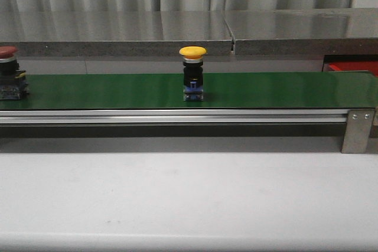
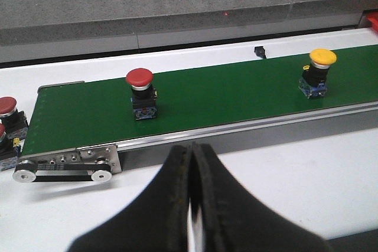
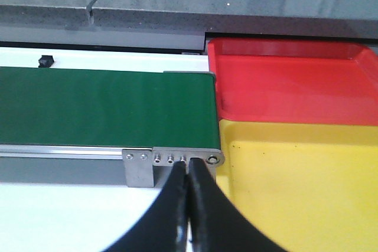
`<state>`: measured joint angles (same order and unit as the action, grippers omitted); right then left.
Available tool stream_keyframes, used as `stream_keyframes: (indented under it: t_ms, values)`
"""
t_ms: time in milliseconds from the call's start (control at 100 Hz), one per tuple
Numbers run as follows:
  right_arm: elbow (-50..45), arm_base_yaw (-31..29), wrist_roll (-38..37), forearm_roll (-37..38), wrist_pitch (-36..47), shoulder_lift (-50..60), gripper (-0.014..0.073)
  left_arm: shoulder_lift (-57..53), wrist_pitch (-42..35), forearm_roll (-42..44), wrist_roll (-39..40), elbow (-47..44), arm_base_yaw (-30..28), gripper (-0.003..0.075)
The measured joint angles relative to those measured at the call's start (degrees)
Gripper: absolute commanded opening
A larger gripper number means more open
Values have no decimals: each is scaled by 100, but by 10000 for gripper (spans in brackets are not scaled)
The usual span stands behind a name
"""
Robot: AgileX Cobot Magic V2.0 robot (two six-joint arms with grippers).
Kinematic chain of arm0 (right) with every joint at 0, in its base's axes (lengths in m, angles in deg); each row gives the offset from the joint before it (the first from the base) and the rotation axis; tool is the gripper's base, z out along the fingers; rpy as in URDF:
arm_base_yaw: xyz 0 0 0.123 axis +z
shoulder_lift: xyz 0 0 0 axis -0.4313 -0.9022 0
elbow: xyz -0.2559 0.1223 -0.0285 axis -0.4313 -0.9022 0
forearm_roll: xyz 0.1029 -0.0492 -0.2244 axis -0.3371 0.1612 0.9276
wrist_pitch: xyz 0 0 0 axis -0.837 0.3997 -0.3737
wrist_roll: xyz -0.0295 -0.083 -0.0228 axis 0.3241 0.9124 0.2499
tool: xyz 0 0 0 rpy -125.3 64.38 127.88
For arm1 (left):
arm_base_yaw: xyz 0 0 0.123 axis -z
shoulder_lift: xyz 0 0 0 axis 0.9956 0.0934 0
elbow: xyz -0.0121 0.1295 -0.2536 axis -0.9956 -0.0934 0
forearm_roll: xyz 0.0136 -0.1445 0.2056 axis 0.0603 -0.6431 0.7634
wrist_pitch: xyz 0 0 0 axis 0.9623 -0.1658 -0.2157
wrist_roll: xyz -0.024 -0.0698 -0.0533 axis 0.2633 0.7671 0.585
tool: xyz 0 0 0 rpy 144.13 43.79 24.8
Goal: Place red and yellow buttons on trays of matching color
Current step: 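Lower the right gripper onto the yellow button on the belt and grasp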
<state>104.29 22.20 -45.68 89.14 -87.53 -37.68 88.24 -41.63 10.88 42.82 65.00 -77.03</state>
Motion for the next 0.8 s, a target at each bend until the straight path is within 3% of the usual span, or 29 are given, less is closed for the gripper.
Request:
stream_keyframes:
  t_ms: [80, 150, 430, 470, 800]
  values:
    - [324, 15, 66, 0, -74, -414, -39, 0, 0, 0, 0, 0, 0, -20]
    - [587, 119, 161, 0, -174, -788, 41, 0, 0, 0, 0, 0, 0, -20]
    - [1632, 971, 228, 0, -647, -2124, 633, 0, 0, 0, 0, 0, 0, -20]
    - [1815, 1096, 228, 0, -746, -2321, 660, 0, 0, 0, 0, 0, 0, -20]
    - [2396, 1405, 249, 0, -519, -3179, 636, 0, 0, 0, 0, 0, 0, -20]
